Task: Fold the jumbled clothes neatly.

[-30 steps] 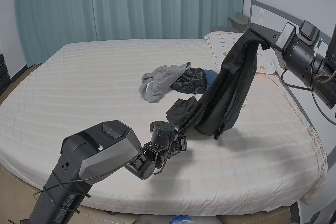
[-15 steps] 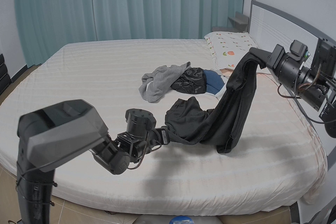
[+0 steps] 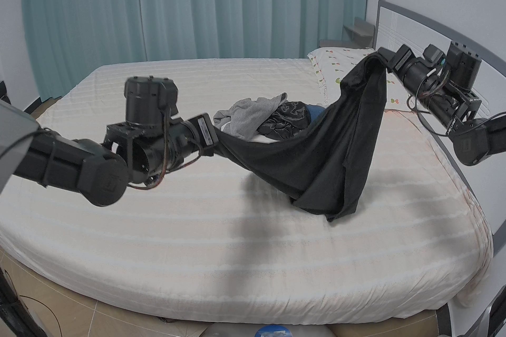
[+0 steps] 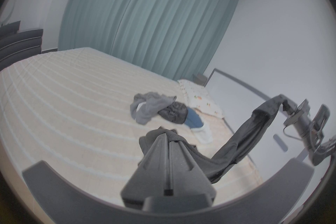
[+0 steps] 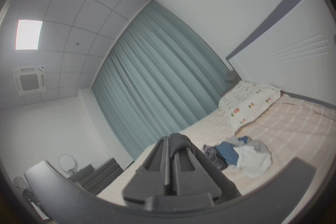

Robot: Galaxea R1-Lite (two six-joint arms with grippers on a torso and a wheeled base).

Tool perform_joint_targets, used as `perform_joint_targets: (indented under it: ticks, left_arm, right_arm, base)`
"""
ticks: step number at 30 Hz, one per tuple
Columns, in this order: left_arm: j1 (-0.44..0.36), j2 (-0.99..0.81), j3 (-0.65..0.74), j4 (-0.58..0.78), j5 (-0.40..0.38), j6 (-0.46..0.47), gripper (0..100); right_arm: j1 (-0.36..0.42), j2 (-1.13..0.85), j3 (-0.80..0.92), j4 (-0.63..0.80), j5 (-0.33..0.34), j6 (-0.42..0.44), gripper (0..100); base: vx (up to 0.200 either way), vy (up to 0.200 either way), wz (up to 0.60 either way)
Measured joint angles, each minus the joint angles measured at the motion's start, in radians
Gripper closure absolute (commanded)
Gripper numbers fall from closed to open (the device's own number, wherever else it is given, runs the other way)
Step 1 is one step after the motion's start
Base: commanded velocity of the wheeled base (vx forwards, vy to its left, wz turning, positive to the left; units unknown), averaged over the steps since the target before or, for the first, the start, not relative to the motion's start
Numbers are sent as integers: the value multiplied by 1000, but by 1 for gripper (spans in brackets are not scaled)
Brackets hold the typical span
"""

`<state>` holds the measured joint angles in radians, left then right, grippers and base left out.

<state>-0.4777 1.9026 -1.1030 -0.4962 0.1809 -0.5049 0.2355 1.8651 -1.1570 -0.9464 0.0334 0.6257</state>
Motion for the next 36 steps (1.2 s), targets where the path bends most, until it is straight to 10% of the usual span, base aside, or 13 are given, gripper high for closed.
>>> perform_joint_targets:
  ticks: [18,36]
  left_arm:
    - [15,-113,188,-91,11,-138,100]
    - [-30,-48,363,-235,14,-208,100]
  right_arm:
    - [-7,72,366,-178,93,59,100]
    - [109,126,524,-239,46,100,100]
  base:
    - [0,0,0]
    - [0,0,0]
